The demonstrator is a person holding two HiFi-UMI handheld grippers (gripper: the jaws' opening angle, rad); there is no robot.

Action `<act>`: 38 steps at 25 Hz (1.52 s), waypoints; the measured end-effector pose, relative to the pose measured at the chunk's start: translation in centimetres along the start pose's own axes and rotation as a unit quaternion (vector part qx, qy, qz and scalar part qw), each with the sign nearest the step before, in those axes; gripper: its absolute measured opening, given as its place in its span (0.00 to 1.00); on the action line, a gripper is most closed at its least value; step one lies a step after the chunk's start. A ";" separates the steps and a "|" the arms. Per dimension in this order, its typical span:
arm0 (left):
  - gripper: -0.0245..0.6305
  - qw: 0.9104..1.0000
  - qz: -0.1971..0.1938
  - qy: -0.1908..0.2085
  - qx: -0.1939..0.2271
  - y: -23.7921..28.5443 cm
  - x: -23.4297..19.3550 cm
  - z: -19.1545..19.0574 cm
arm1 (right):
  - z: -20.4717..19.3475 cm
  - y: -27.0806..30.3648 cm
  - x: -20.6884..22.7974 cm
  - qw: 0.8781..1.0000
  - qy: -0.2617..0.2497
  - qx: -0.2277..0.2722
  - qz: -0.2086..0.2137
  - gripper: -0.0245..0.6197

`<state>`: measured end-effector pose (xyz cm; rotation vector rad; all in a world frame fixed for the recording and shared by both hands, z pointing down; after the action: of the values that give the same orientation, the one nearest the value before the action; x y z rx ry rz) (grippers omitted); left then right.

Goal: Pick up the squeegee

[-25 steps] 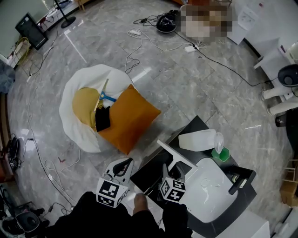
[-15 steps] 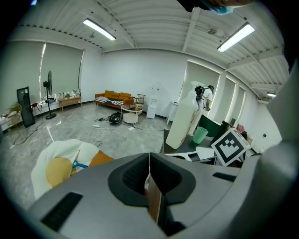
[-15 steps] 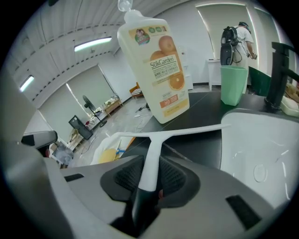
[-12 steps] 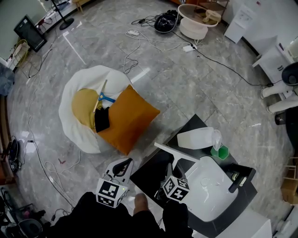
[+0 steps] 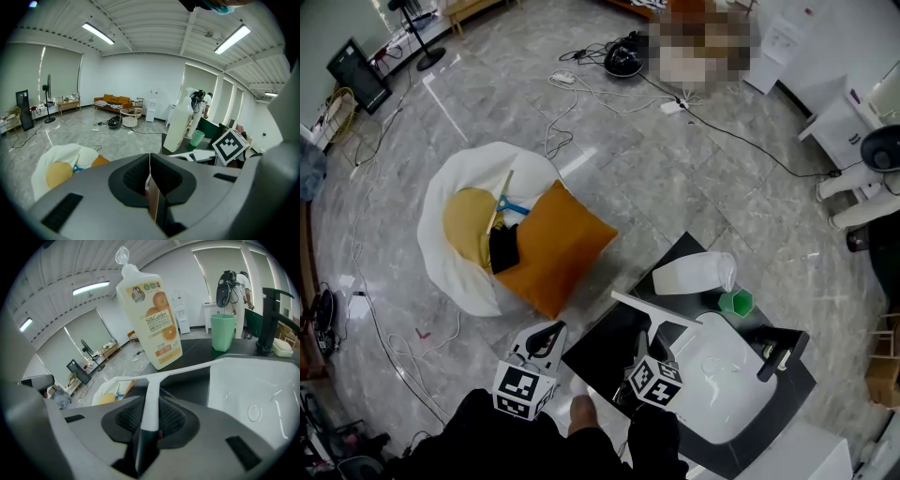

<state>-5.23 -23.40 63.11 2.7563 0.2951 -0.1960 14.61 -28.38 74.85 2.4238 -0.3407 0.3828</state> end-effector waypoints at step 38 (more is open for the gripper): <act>0.08 0.973 -0.170 0.074 0.134 -13.8 8.6 12.2 | 10.0 -26.9 -5.8 0.966 -0.012 0.247 -0.080 0.20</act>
<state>-1.22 -13.74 45.68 2.9732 0.8393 -0.1228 20.15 -13.71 50.13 2.9197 -0.0579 0.4029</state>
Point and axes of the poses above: the fingertips, and each gripper's own axes: y forward along the fingers, x to its right, z out of its top, the point moved 2 cm from there along -y, backward along the fingers, and after that the axes turned 15 degrees about x, right-handed, at the moved point
